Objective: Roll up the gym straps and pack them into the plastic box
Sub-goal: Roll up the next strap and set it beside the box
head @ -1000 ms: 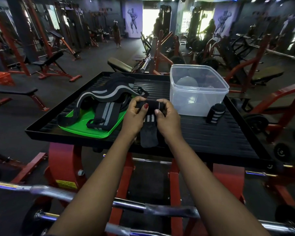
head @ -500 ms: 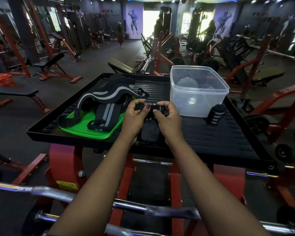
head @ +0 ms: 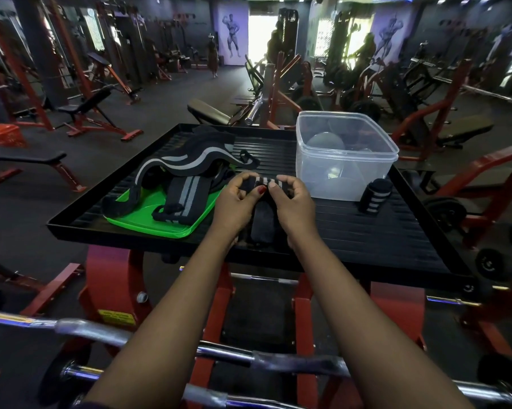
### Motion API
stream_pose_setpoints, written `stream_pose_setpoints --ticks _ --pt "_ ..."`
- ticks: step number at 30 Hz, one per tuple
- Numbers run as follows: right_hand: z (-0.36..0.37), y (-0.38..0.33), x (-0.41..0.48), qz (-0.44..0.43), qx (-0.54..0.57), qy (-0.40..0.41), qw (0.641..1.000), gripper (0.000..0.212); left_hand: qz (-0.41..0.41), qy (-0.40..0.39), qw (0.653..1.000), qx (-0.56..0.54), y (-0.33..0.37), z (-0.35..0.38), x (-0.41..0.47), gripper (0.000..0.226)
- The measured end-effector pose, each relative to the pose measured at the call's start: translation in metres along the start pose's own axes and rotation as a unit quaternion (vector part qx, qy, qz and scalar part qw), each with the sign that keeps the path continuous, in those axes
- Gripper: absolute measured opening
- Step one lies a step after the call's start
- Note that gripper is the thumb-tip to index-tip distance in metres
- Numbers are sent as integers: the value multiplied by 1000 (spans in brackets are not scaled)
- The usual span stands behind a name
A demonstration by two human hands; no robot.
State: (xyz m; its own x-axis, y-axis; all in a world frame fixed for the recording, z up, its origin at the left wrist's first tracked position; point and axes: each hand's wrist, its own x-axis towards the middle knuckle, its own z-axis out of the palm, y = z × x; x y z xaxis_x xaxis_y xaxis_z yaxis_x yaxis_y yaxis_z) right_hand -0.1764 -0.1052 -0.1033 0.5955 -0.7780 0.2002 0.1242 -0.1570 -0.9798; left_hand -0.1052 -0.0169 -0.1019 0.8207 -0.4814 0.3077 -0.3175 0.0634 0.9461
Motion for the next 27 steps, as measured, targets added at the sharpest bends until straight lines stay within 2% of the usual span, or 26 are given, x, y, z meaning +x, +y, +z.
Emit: stream_pose_setpoints --ticks 3,6,11,19,24,27 --pt "0 -1 0 1 13 -9 1000 15 -19 -8 999 -50 3 0 -2 29" --pt "0 1 1 -10 10 -6 1000 21 -21 -24 996 -81 5 1 -3 26" --pt "1 2 0 -24 -4 -4 1000 33 -14 -13 996 -89 6 1 -4 12" --pt "-1 -1 -1 -40 -25 -33 998 47 -26 15 997 -77 5 0 -1 23" --pt "-3 0 -3 -78 -66 -71 992 80 -55 77 989 -110 1 -2 2 23" --pt "1 6 0 -121 -95 -102 983 88 -89 117 973 -179 1 -4 3 18"
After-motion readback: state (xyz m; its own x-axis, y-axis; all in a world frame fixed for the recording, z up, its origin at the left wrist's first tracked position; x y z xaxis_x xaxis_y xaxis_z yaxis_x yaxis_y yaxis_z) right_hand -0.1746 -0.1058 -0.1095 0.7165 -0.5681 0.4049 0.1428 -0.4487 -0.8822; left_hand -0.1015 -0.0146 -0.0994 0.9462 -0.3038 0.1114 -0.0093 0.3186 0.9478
